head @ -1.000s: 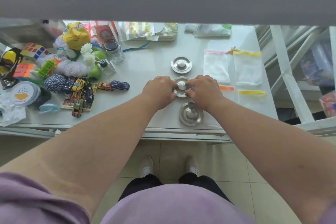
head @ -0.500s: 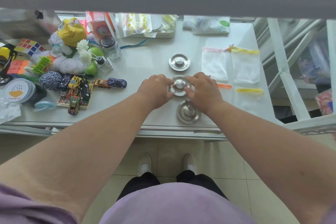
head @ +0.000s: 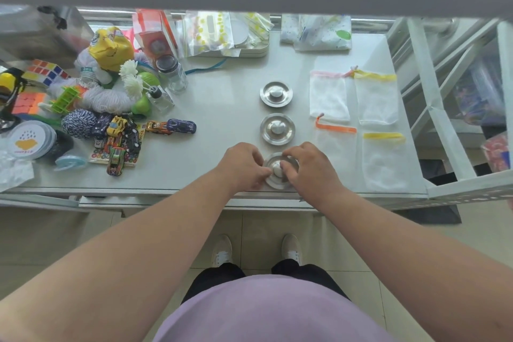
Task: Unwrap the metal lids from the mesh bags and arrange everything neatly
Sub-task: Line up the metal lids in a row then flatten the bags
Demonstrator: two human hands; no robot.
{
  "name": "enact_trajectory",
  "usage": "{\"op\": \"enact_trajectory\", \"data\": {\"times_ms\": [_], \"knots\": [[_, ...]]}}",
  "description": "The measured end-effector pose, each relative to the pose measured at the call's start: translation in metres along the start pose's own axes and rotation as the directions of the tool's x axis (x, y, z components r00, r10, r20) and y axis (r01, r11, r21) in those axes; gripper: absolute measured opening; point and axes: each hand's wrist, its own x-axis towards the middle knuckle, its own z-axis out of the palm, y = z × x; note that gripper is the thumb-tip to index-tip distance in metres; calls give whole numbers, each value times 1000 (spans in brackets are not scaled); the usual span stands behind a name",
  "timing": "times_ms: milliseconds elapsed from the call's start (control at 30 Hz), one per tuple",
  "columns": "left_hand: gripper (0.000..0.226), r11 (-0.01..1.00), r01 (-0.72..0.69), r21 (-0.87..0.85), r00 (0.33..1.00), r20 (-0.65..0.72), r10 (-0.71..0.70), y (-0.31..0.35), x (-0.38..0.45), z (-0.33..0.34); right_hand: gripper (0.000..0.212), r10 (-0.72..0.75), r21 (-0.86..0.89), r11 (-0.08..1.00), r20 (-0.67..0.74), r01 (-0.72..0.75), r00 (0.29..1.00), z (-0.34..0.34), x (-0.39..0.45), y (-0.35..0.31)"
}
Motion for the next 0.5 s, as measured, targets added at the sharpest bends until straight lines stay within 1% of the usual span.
{"op": "enact_trajectory", "data": {"times_ms": [100,200,400,500], "knots": [[21,1000,-9,-14,1000,20,9,-4,1,-3,28,2,12,1000,-6,-2,1000,1,-1,-2],[21,1000,-19,-18,1000,6,19,-4,3,-2,28,3,18,1000,-13,-3,1000,2,-1,-1],[21,998,26,-66,1000,7,-26,-4,2,-2,28,-8,48,999,-21,9,1000,3,1,2],[20,998,36,-59,999,2,-36,-2,2,-3,29,-22,51,998,-20,23,1000,2,2,3]]}}
